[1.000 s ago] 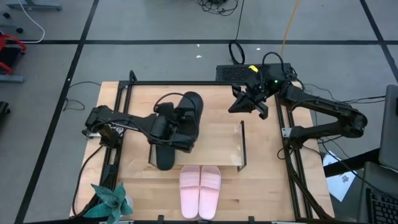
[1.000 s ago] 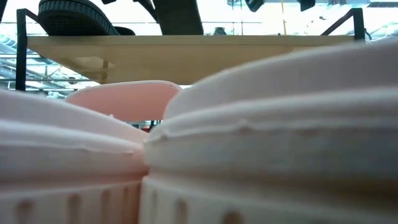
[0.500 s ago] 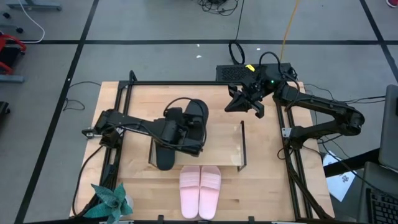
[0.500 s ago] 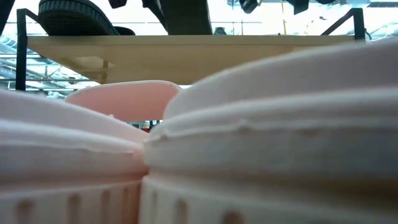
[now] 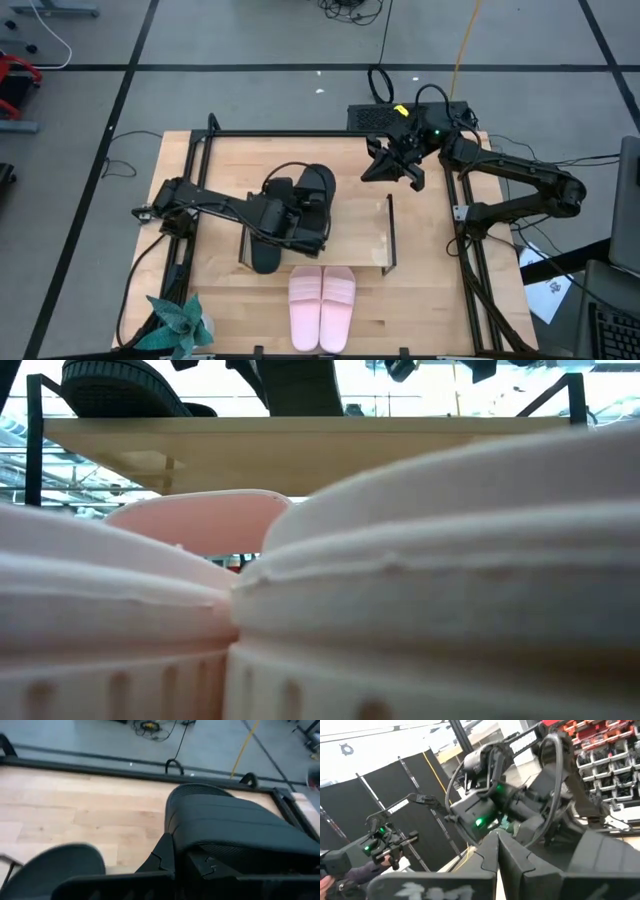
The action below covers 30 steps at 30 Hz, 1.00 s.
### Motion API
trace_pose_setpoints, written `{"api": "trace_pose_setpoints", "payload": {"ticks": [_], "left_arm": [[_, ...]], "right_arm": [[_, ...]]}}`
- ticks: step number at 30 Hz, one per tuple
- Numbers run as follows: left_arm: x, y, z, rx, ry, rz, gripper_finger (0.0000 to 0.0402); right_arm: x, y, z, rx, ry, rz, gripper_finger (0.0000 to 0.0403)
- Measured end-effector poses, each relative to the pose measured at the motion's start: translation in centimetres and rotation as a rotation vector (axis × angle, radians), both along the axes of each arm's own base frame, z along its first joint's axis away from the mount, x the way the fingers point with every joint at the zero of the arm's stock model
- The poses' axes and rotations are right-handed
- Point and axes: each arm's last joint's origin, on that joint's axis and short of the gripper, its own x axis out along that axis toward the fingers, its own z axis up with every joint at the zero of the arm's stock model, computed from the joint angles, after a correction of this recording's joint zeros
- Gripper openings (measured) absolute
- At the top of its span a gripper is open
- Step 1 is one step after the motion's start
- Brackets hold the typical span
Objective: Pick and place slides into the shelf
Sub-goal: Put the black slide on the shelf
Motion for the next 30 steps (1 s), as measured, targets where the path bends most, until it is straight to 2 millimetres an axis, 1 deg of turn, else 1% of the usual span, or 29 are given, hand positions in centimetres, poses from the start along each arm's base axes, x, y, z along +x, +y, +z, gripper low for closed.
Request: {"api": "trace_pose_setpoints", "payload": {"ticks": [3,5,8,10,17,23,30], "left_arm": [[0.1,0.4,0.1,0.028,0.004,-0.002,0.0000],[0.2,0.8,0.1,0.034,0.020,0.002,0.0000],[0.3,1.4,0.1,0.045,0.036,0.005,0.0000],[0.3,1.7,0.2,0.067,0.042,0.007,0.0000],[0.4,2.2,1.1,0.128,0.035,-0.001,0.0000],[0.5,3.2,1.2,0.150,0.045,0.018,0.0000],[0.6,3.7,1.3,0.181,0.053,0.026,0.0000]], "right_arm": [[0.3,0.8,-0.2,0.005,0.018,0.024,0.0000],[0.5,1.2,-0.5,0.007,0.040,0.001,0.0000],[0.9,1.7,-1.3,-0.030,0.087,-0.083,0.0006],[1.1,1.8,-1.9,-0.061,0.126,-0.154,0.0017],[1.4,2.5,-3.1,-0.132,0.230,-0.307,0.0087],[1.7,3.5,-3.1,-0.176,0.216,-0.341,0.0151],[1.9,3.8,-3.1,-0.204,0.222,-0.450,0.0197]]}}
